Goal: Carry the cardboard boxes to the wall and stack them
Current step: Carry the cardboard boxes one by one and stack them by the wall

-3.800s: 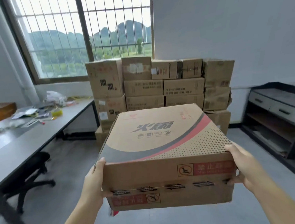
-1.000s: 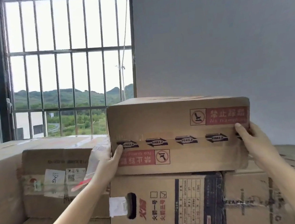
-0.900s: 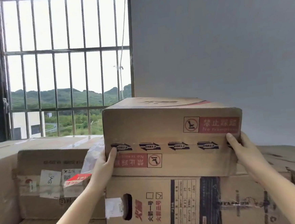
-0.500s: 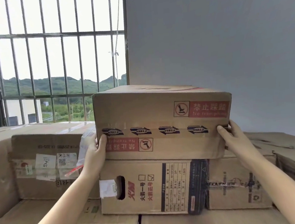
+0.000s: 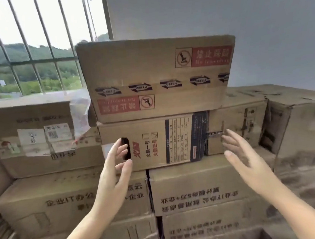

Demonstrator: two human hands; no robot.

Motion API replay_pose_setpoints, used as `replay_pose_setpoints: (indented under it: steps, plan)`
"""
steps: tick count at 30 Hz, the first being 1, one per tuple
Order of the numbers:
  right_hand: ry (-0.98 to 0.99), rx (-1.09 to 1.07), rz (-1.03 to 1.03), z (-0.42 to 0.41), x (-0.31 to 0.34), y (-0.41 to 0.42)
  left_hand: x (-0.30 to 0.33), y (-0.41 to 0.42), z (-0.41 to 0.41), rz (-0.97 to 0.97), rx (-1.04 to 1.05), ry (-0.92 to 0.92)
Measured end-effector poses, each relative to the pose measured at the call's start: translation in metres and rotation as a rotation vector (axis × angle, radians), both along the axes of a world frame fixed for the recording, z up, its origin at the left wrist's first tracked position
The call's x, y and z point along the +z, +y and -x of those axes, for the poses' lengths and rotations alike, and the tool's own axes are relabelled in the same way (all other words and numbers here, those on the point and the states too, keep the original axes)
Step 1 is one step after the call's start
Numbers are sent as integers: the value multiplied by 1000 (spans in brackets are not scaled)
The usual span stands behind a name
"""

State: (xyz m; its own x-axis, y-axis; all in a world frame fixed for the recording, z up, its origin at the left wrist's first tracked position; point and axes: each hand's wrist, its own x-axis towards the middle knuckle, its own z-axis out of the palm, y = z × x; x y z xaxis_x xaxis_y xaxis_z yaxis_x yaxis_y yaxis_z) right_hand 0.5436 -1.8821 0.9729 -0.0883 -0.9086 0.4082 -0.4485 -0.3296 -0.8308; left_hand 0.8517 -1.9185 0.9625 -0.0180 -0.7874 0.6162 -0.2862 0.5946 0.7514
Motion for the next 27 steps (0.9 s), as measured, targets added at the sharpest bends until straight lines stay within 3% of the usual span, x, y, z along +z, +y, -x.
replay_pose_setpoints:
  steps: [4, 12, 15, 18, 23, 27]
  plan:
    - [-136, -78, -147, -31, -61, 63, -47, 37, -18, -215, -150, -72]
    - [-470, -484, -362, -107, -179, 229, -139, 111, -69, -590, -403, -254]
    - [-607, -685, -416, -143, -205, 295, -167, 133, -74, -736, -529, -388]
    - [-642, -846, -516, -179, -218, 356, -188, 154, -68, -912, -712, -632]
    - [-626, -1043, -608, -226, -235, 443, -201, 199, -45, -942, -880, -810]
    - [-651, -1214, -650, -253, -237, 511, -201, 249, -27, -892, -990, -828]
